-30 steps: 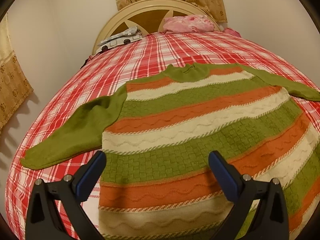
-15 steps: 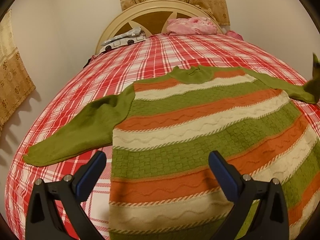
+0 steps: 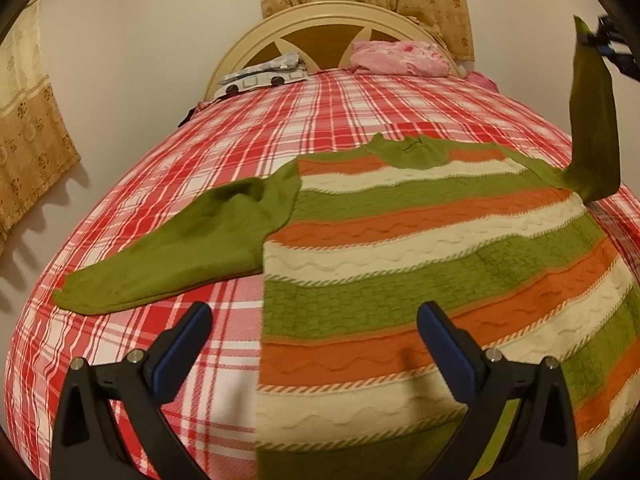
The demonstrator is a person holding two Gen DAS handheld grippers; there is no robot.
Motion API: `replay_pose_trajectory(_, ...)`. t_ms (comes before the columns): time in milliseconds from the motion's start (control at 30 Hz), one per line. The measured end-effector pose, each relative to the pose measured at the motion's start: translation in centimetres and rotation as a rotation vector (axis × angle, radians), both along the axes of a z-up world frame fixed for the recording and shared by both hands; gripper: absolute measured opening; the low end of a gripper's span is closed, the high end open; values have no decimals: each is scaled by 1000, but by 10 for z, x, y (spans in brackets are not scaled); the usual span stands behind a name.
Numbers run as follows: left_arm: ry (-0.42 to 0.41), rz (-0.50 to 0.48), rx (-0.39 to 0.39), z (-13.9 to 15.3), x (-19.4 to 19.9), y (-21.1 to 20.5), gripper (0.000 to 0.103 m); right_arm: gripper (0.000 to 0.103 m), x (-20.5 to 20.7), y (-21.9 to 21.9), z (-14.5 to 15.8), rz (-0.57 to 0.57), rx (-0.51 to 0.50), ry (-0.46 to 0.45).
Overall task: Fold small clothes
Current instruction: 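Lift the cuff with the right gripper, fold the sleeve across the chest, release, then move the left gripper to the other sleeve cuff and grasp it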
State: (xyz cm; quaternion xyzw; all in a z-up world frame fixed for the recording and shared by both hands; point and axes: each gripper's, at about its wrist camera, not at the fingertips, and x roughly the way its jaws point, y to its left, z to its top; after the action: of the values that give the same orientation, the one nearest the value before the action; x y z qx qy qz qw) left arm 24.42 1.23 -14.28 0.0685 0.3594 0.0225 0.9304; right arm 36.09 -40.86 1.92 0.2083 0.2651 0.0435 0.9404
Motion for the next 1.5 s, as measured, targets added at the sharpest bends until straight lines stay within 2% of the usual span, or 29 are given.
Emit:
replay_pose_trajectory(367,-4,69,-44,-2,-1,38,103,12,42,99,38,155,-17,-41)
replay_pose_trajectory(633,10,103,-70,-10,-3,60,103,12,63,174,28,262,-18,-26)
replay_pose_trajectory(733,14,119,-76,-12,-3,68,103,12,71,208,10,313,-20,-2)
replay_pose_trajectory(833,17,129,-79,-13,-3,74,103,12,81,246,-21,359,-43,38)
replay_pose_trajectory(967,22,138,-75,-14,-4,79,103,13,90,293,-85,416,-108,147)
replay_pose_trajectory(1033,23,139,-72,-14,-4,81,103,13,93,314,-130,465,-126,241)
replay_pose_trajectory(1100,24,136,-53,-13,-3,82,103,24,93,326,-170,512,-115,340)
replay_pose_trajectory(1167,20,139,-24,-11,0,84,103,69,81,332,-196,593,-99,383)
replay_pose_trajectory(1300,15,154,3,-6,15,91,103,70,54,310,-196,608,-104,356)
replay_pose_trajectory(1433,0,138,6,3,40,81,103,70,32,252,-179,513,-79,314)
replay_pose_trajectory(1500,-7,97,15,7,58,66,103,70,30,222,-169,413,-139,293)
